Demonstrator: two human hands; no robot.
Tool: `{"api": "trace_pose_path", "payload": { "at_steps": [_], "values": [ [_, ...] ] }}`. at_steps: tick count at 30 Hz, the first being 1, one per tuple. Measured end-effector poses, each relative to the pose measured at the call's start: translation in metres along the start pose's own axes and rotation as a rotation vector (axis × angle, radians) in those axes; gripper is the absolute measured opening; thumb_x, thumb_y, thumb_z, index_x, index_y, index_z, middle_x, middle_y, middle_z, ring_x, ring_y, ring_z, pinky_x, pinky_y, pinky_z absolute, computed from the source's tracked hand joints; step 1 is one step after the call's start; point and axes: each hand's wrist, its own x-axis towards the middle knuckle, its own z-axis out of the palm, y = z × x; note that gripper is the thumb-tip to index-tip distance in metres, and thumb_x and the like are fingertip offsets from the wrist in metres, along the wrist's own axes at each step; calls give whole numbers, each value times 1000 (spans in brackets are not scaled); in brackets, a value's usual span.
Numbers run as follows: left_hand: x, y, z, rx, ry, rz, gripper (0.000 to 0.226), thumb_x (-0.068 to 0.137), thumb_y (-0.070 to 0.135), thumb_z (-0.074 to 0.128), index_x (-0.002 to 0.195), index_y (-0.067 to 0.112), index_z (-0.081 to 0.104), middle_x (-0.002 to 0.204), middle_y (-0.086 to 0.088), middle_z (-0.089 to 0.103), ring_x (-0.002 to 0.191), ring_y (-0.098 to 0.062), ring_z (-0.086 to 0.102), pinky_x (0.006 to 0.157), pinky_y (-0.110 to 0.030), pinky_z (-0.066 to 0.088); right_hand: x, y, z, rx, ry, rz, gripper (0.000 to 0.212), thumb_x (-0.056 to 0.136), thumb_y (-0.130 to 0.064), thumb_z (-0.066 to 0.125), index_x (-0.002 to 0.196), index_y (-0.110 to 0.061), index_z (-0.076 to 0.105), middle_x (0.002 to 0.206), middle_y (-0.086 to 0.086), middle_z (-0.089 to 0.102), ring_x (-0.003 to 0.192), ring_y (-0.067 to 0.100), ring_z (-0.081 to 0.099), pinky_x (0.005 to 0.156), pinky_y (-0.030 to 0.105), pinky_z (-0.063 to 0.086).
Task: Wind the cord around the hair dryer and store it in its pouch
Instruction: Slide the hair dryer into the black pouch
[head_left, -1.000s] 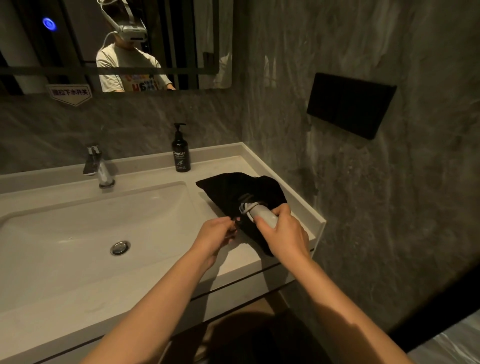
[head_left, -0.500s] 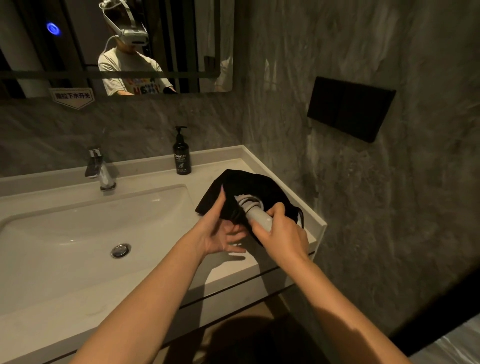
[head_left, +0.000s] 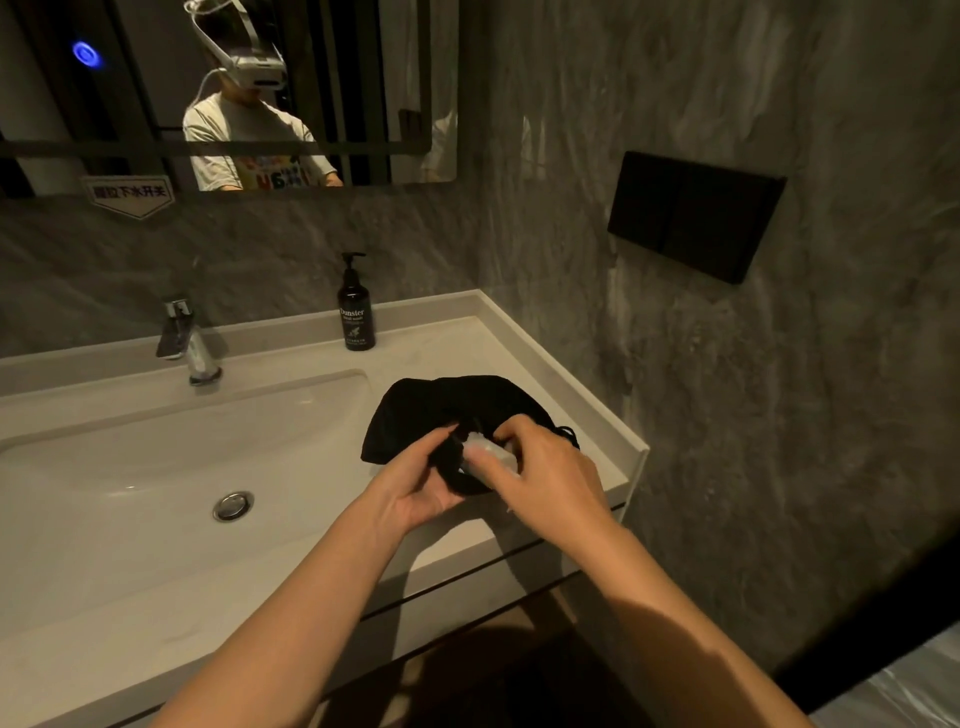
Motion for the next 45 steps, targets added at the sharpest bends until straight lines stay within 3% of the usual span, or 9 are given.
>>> {"api": "trace_pose_path", "payload": {
  "at_steps": [3,6,8,16,22,28,35,39,45],
  "values": [
    [-3,8,-4,-48,57,-18,47,81,17,65,127,9,56,113,-21,66,97,-37,67,66,-54,59,6,15,-16,137,301,76,35,90,-53,47,105,-23,56,98,-7,60,91,13,59,77,39,54],
    [-7,14,-4,-63,73,-7,57,74,17,69,130,10,55,120,-20,63,105,-36,63,72,-56,56,16,33,-24,243,13,350,57,84,-50,63,129,-18,48,125,2,51,118,21,50,94,35,44],
    [-10,17,-1,-76,72,0,56,74,17,69,128,10,56,118,-20,64,104,-36,63,71,-56,56,21,35,-17,392,-159,419,41,86,-38,65,119,-15,56,108,2,58,105,24,58,83,34,47],
    [-15,18,3,-141,101,9,33,97,20,47,128,11,52,120,-21,62,102,-37,62,83,-55,54,11,6,-18,1031,-74,144,17,100,-17,45,109,-26,56,103,-13,64,100,-1,61,85,14,49],
    [-19,26,7,-100,70,9,33,99,24,45,125,7,55,108,-22,66,88,-37,68,60,-53,57,11,4,-8,585,-136,-42,74,65,-40,84,129,-28,47,125,-8,57,114,3,55,94,21,49],
    [-30,28,8,-30,15,68,30,96,17,51,122,3,56,112,-26,64,80,-38,72,55,-47,60,16,-7,-7,854,-35,91,42,77,-11,78,116,-5,63,107,7,66,93,8,64,66,11,52],
    [-37,27,15,145,103,153,27,90,5,58,116,-1,57,105,-24,68,83,-31,72,59,-35,61,24,-17,-15,910,164,141,19,75,-16,79,79,-31,68,81,-4,72,81,10,70,72,23,57],
    [-40,37,17,755,340,363,33,85,12,68,114,-3,58,101,-17,70,69,-17,70,58,-26,59,38,-15,-30,986,227,220,13,74,-14,80,75,-22,69,75,1,72,71,9,70,64,21,57],
    [-53,34,35,989,507,916,76,75,42,76,137,25,35,107,0,59,84,-13,66,77,-32,57,43,-15,-32,969,160,280,14,74,-12,80,75,-19,68,75,2,71,69,10,71,62,25,59]
  ]
}}
